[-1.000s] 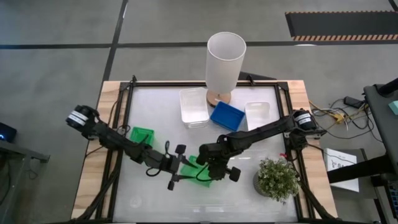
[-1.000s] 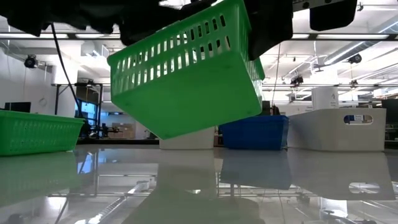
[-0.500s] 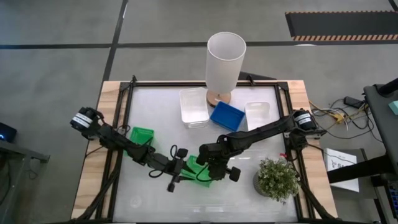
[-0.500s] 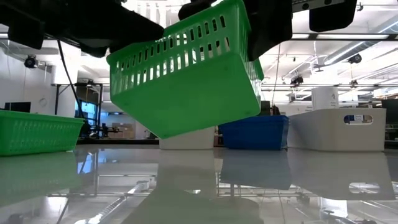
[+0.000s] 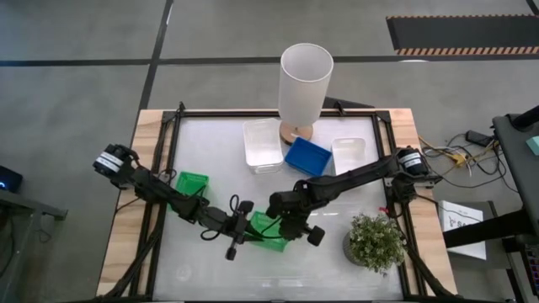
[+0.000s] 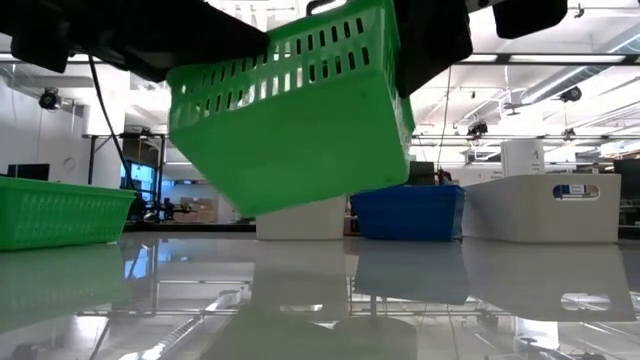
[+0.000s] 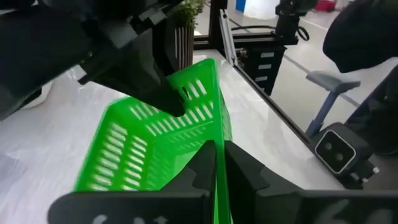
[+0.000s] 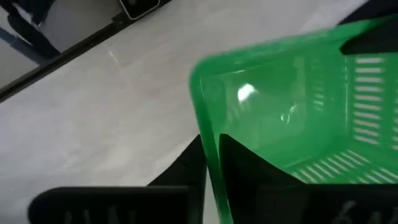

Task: Stack baskets by color
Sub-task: Stack the right green bin on top of the left green bin on the table

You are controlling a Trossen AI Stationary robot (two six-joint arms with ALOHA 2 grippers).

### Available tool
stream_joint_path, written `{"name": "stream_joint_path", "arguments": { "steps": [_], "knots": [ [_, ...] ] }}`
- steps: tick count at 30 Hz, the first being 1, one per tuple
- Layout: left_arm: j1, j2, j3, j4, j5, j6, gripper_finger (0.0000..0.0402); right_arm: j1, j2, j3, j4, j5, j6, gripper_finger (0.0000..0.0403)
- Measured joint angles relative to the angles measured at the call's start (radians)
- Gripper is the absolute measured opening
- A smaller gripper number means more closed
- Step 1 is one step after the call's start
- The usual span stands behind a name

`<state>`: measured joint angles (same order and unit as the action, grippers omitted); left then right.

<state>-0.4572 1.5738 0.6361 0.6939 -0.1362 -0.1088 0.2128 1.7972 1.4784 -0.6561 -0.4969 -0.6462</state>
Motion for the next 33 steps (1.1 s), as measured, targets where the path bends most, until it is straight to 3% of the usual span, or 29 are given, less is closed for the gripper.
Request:
{"name": "stream_joint_path", "arguments": {
  "steps": [9,13,18,24,28,33],
  "knots": [
    [-0.01,0.0,0.0,-0.003,-0.021,-0.026,0.0001,-0.023,-0.053,0.0,-0.011,0.007,0.021,0.0119],
    [-0.016,-0.021,0.001,-0.091,-0.067,-0.117,0.0001,-0.042,-0.116,0.0,-0.052,0.093,0.061,0.014],
    [-0.045,-0.119,0.017,-0.449,-0.29,-0.34,0.0,-0.068,-0.219,-0.008,-0.075,0.248,0.156,0.0145],
    [-0.105,-0.255,0.148,-0.928,-0.553,-0.542,0.0,-0.089,-0.332,-0.027,-0.071,0.273,0.195,0.0137],
    [-0.132,-0.27,0.273,-1.221,-0.626,-0.614,0.0,-0.089,-0.375,-0.034,-0.068,0.273,0.204,0.0131],
    [-0.132,-0.223,0.433,-1.69,-0.637,-0.805,0.0,-0.089,-0.388,-0.046,-0.066,0.273,0.204,0.0127]
  ]
}}
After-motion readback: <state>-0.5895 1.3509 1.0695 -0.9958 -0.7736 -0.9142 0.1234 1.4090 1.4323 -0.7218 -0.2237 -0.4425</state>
